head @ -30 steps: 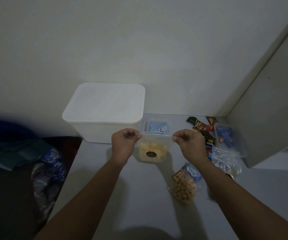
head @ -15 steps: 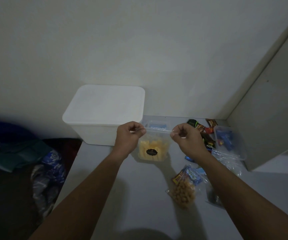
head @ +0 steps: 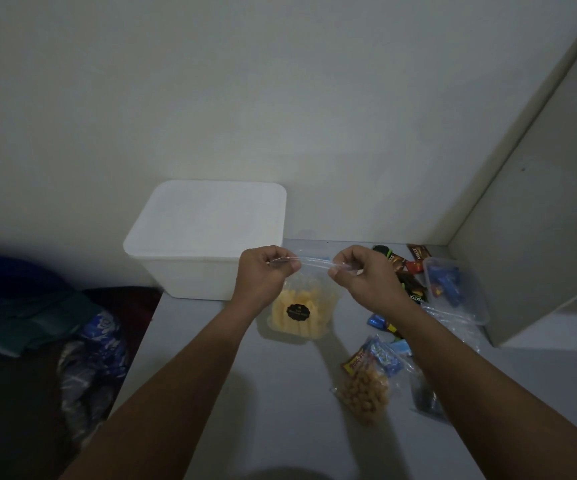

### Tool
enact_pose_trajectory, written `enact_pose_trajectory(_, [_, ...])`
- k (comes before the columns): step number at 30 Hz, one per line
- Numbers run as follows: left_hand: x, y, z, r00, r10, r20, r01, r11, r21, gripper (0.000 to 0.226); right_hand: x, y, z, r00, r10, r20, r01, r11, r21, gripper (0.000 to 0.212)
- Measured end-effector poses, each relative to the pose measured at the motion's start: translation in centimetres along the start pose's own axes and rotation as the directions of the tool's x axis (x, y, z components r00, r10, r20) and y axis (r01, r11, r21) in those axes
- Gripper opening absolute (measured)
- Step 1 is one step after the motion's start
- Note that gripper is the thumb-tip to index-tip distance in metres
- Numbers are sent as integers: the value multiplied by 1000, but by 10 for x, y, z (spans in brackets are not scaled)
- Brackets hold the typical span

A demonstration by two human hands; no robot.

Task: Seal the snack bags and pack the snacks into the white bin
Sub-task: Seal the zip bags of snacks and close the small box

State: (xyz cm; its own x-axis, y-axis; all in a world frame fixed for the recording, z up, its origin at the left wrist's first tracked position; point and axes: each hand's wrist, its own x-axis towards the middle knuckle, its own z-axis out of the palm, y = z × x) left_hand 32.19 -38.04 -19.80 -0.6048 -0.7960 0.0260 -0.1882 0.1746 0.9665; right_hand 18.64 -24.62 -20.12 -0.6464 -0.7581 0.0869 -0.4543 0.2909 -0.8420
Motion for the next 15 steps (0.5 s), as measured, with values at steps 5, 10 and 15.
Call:
enact_pose_trajectory(5, [0, 5, 4, 999, 14, 33, -14, 1000, -2, 5, 4, -9, 2, 999, -12, -34, 11, 999, -33, 13])
enact_pose_trajectory(10, [0, 12, 3, 996, 8, 91, -6, 1000, -22, 5, 6, -8, 0, 998, -17, -57, 11, 994, -105, 17])
enact_pose_trajectory(15, [2, 14, 6, 996, 26, 87, -29, 999, 31, 3, 3, -15, 1, 997, -76, -4, 74, 981, -179, 2])
